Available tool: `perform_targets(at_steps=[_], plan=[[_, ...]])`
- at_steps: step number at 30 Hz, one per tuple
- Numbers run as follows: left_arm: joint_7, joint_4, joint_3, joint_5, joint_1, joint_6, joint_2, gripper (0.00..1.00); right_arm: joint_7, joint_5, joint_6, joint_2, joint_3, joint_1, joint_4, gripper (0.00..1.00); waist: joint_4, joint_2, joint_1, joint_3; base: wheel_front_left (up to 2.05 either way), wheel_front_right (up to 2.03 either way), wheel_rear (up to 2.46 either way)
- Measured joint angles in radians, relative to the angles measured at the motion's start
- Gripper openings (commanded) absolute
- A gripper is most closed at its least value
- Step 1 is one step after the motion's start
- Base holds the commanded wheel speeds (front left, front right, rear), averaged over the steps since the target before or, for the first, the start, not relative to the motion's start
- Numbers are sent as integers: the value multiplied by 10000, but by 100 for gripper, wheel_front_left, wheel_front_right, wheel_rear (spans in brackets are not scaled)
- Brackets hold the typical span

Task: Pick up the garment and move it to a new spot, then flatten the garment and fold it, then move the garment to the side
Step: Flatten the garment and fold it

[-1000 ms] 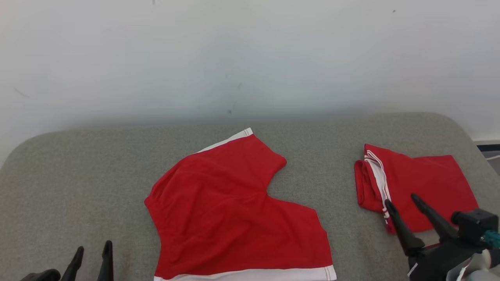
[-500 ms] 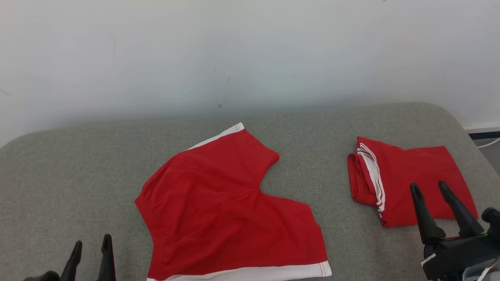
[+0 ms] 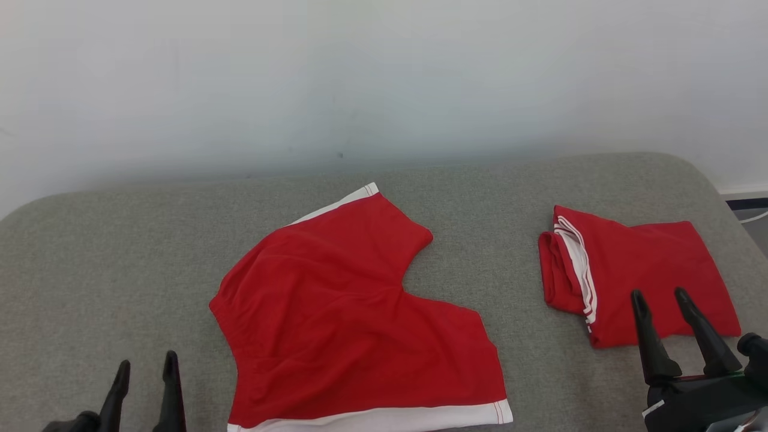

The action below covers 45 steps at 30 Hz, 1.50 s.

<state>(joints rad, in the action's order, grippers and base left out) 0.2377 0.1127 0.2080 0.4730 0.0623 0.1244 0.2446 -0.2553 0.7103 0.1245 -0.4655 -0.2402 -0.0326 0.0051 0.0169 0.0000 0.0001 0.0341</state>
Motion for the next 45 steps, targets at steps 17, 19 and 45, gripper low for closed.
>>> perform_targets(at_steps=[17,19,45], plan=[[-1672,-734,571,-1076,191,0,232,100,280,-462,0,-69,-658,-2,244,100,149,0,0,90,0,0,0],[-1720,-857,274,-1068,229,0,4,100,278,-468,0,-31,-658,-3,199,100,157,0,0,110,0,0,0],[-2385,-1641,-470,-1680,343,0,-487,100,372,-464,0,165,-656,-2,86,100,210,0,0,90,0,0,0]])
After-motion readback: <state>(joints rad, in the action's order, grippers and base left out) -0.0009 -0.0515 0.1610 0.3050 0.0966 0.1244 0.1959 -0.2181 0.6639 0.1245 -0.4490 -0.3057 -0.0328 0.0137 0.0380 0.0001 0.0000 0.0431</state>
